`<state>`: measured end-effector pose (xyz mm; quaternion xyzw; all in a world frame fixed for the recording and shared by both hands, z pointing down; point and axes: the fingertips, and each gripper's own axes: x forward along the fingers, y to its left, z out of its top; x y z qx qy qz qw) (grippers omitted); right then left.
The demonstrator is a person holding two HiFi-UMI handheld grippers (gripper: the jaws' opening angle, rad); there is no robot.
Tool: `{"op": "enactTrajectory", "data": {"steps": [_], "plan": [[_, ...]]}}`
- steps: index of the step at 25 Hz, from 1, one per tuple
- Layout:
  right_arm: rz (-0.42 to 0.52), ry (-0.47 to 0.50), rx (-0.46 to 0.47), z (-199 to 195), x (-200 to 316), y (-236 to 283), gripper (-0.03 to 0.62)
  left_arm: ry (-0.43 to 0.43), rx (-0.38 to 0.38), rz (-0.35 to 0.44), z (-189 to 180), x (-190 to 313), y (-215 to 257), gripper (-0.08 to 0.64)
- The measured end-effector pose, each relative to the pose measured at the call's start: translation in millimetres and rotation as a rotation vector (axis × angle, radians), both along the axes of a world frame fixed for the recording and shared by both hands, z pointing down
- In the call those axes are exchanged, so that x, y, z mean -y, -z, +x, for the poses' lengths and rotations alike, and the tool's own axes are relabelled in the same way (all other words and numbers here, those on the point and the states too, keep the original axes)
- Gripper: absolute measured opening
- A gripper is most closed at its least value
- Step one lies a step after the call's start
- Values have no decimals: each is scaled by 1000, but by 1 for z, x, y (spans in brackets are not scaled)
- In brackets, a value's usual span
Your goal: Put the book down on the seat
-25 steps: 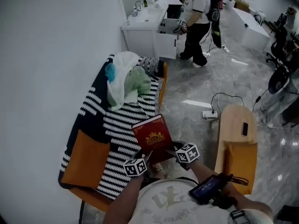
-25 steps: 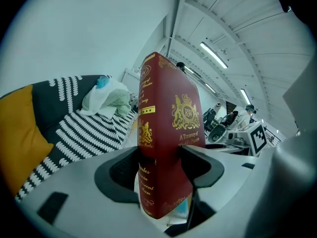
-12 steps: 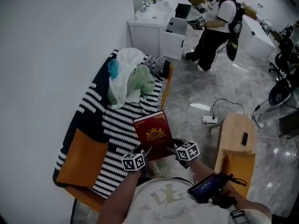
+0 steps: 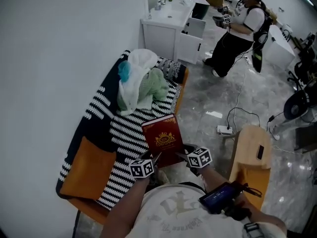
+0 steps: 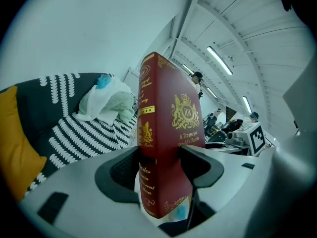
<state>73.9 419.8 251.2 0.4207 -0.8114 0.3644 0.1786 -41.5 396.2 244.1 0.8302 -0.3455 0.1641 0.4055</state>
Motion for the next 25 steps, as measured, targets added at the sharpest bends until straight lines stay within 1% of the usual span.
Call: {"op": "enactTrajectory", "data": {"steps": [5,13,20,25], "plan": [[13,-9,-11,-4,21,4,268,-9,-13,7,-4,22,2,272],[28,-25,-22,-9,39,16,268,-21,-21,27,-9,42,13,272],[22,5,-31,-14,46,17,268,14,-34,19,-15,45,14,272],[20,33,-28,-28,61,11,268,47,-32,15,-29,56,8,272]]}}
